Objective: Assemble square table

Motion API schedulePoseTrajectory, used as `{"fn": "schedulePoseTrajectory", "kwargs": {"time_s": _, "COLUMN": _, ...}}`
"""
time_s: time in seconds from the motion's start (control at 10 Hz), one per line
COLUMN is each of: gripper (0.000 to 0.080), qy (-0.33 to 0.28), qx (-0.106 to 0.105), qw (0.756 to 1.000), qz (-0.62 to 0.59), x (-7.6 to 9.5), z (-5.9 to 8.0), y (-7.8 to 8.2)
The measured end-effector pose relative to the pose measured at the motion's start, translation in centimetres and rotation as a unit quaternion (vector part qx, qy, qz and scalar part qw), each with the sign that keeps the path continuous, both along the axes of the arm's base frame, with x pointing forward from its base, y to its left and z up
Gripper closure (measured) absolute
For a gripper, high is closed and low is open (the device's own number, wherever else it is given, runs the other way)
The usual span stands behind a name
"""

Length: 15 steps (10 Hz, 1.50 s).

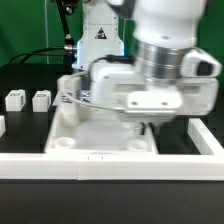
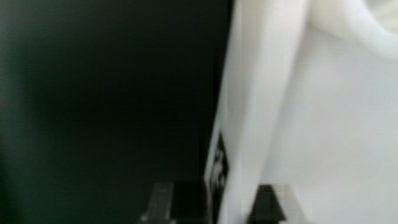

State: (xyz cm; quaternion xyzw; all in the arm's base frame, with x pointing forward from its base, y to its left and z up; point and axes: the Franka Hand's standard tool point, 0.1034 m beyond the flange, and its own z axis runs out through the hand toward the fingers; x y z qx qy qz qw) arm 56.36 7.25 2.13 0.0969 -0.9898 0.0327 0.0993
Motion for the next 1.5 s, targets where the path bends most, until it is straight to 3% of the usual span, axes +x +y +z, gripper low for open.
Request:
{"fn": "schedulePoseTrajectory", "kwargs": {"time_s": 0.3, "gripper": 0.0709, "qy": 0.041, "qx": -0.002, "qw": 0.999, "qz": 0.022, "x": -0.7, "z": -0.1, "y": 0.3}}
{"fn": "schedulePoseTrajectory", "kwargs": {"time_s": 0.5, "gripper": 0.0709, "qy": 0.057, "qx": -0.005, "qw": 0.998, "qz": 0.031, "x": -1.5, "z": -0.4, "y": -0.6}}
{"fn": "schedulePoseTrajectory", "kwargs": {"time_s": 1.0, "gripper": 0.0711, "qy": 0.061, "qx": -0.012, "qw": 0.998, "qz": -0.004, "x": -1.8, "z": -0.7, "y": -0.7}}
{"fn": "schedulePoseTrajectory", "kwargs": {"time_s": 1.2, "gripper": 0.0727, "qy": 0.086, "qx": -0.044, "qw": 0.992, "qz": -0.08, "x": -2.3, "z": -0.6, "y": 0.7}}
{"fn": "schedulePoseTrajectory", "kwargs": {"time_s": 1.5, "gripper": 0.073, "qy": 0.124, "qx": -0.079, "qw": 0.986, "qz": -0.081, "x": -1.3, "z": -0.2, "y": 3.2}}
